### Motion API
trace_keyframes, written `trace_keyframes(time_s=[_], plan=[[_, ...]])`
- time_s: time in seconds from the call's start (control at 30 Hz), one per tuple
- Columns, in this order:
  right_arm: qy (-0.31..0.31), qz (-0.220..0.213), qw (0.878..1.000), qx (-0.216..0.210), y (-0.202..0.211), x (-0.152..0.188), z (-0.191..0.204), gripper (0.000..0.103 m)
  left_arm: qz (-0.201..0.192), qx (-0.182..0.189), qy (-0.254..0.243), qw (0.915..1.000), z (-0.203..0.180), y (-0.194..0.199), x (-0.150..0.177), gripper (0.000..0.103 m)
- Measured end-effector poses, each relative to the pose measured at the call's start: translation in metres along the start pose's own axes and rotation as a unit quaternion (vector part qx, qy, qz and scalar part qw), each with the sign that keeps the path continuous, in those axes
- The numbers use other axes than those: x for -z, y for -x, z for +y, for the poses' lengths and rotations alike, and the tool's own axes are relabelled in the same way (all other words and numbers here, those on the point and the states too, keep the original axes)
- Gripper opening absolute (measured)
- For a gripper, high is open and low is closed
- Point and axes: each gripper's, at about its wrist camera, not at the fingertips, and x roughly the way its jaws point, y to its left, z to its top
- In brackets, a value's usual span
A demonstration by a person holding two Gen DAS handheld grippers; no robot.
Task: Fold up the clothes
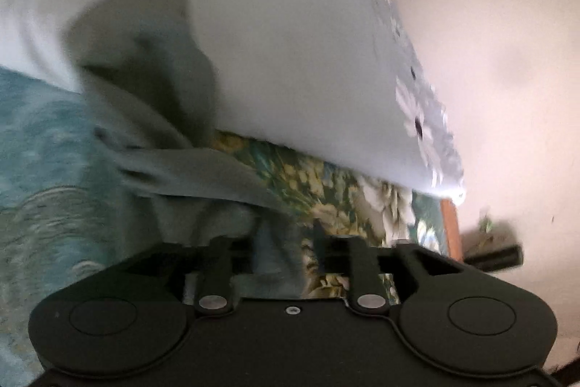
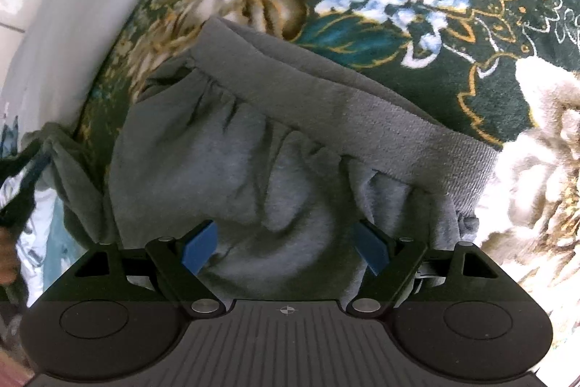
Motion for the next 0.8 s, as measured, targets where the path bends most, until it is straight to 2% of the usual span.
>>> trace_keyframes(time_s=[0.1,0.17,0.23,0.3,0.43,0.5,0.6,0.63,0.7,0.8], plan=[[-0.003,-0.001,1.0,-0.003,-0.002,-0.001,-0.001,0.082,-0.04,-0.056,0.021,0.9974,0.031,0.02,-0.013,0.035],[-0.003,0.002,1.0,-0.004,-0.005,-0.001,0.0,0.082,-0.052,-0.095,0.043,0.9932,0.053,0.026,-0.017,0.035],[-0.002,0.006,1.0,-0.005,-0.009,0.001,0.002,0.082,-0.049,-0.13,0.049,0.989,0.067,0.02,-0.02,0.035],[0.002,0.009,1.0,-0.005,-0.01,0.002,0.004,0.082,-0.024,-0.148,0.043,0.9878,0.073,0.008,-0.022,0.035],[0.006,0.013,1.0,-0.001,-0.012,0.004,0.006,0.082,0.013,-0.14,0.03,0.9896,0.078,-0.015,-0.012,0.035],[0.007,0.014,1.0,-0.001,-0.012,0.004,0.007,0.082,0.013,-0.122,0.062,0.9906,0.084,-0.028,-0.008,0.038],[0.008,0.014,1.0,0.0,-0.011,0.005,0.008,0.082,0.0,-0.107,0.094,0.9898,0.088,-0.038,-0.007,0.036],[0.008,0.015,1.0,0.001,-0.011,0.005,0.008,0.082,-0.003,-0.102,0.102,0.9895,0.088,-0.04,-0.007,0.034],[0.009,0.015,1.0,0.001,-0.01,0.005,0.009,0.082,-0.006,-0.083,0.122,0.9891,0.09,-0.042,-0.006,0.01],[0.01,0.016,1.0,0.003,-0.01,0.006,0.01,0.082,-0.035,-0.069,0.13,0.9884,0.085,-0.031,-0.001,0.002]])
